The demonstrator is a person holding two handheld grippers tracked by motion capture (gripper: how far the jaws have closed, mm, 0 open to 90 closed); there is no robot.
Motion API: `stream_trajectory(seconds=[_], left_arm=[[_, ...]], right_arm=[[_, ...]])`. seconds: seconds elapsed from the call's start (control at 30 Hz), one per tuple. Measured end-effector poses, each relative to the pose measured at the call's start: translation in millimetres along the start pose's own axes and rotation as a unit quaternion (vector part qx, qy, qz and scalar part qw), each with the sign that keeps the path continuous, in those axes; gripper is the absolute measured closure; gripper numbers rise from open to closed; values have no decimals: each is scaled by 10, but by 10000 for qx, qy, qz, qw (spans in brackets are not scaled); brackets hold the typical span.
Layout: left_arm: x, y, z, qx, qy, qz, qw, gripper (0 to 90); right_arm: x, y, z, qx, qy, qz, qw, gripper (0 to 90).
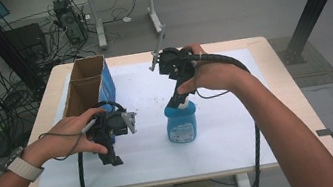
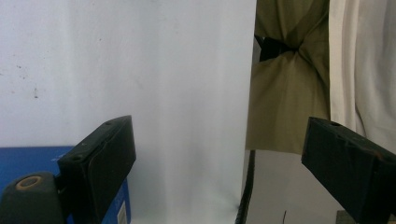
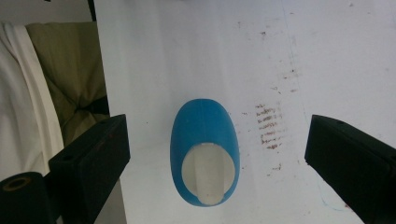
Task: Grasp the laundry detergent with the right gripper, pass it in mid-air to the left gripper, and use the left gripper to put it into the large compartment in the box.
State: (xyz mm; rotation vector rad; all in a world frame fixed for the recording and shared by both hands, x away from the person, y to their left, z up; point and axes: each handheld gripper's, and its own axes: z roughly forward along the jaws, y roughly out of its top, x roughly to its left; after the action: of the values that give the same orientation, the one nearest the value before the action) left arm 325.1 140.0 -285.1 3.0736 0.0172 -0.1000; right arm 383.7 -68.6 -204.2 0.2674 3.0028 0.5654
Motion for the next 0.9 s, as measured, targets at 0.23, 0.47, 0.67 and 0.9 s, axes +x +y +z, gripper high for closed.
stream_trajectory(seconds=[0.23, 0.47, 0.67, 0.9], left_arm=[[0, -12, -4, -13, 7, -29, 10000, 102], [1, -16, -6, -26, 31, -22, 10000, 102], [13, -5, 4, -23, 34, -10, 10000, 103], [25, 1, 12, -14, 33, -12, 10000, 103]], right_arm=[[10, -81, -23, -81, -39, -4, 10000, 63], [25, -163, -32, -147, -76, -22, 9999, 63], [35, -270, -27, -248, -68, 10, 9997, 63], [25, -438, 25, -328, -67, 10, 9994, 64]])
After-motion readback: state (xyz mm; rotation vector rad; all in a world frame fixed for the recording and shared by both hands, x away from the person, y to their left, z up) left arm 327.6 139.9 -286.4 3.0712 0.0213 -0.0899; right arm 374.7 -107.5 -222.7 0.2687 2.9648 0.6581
